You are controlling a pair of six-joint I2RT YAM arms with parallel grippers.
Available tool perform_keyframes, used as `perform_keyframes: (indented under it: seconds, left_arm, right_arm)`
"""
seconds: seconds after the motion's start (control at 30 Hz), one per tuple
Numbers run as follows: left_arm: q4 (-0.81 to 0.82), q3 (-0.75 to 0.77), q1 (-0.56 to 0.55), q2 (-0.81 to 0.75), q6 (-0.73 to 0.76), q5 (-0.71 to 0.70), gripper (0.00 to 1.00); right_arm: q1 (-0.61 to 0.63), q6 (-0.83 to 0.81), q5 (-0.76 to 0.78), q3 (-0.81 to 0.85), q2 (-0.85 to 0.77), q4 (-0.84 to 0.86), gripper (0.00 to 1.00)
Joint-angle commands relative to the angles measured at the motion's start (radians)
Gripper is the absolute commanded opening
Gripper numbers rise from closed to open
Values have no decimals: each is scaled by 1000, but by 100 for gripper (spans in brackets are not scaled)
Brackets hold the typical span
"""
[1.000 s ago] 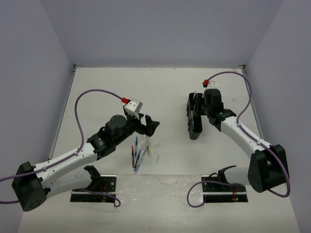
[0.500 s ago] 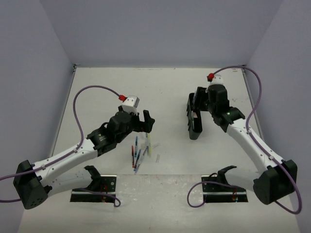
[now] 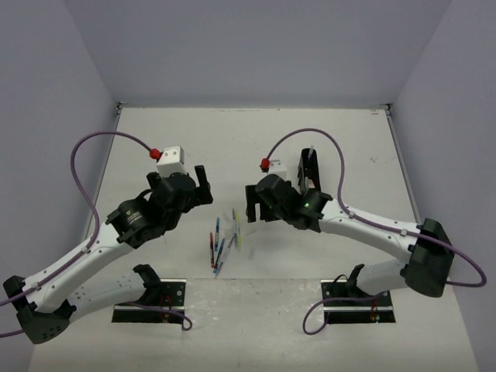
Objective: Sort the stationery into containers
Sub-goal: Place the stapler in the storage box, then pick up the pen from the center of the board.
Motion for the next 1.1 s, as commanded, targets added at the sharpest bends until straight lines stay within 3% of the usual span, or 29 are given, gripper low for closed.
perform_keyframes:
  seconds: [0.0, 0.1, 0.3, 1.07]
  left_arm:
    - [-61, -3, 4, -129, 78, -92, 100]
    - [23, -69, 5, -190, 196, -15, 100]
    - [70, -192, 4, -227, 195, 13, 100]
    - [98, -189, 5, -193, 224, 68, 100]
  right_arm:
    - [47, 122, -28, 112, 198, -42, 74]
    - [67, 108, -50, 172, 309, -39, 43]
    - [85, 108, -77, 259, 467, -48, 36]
    - [103, 117, -109, 338, 640, -68, 20]
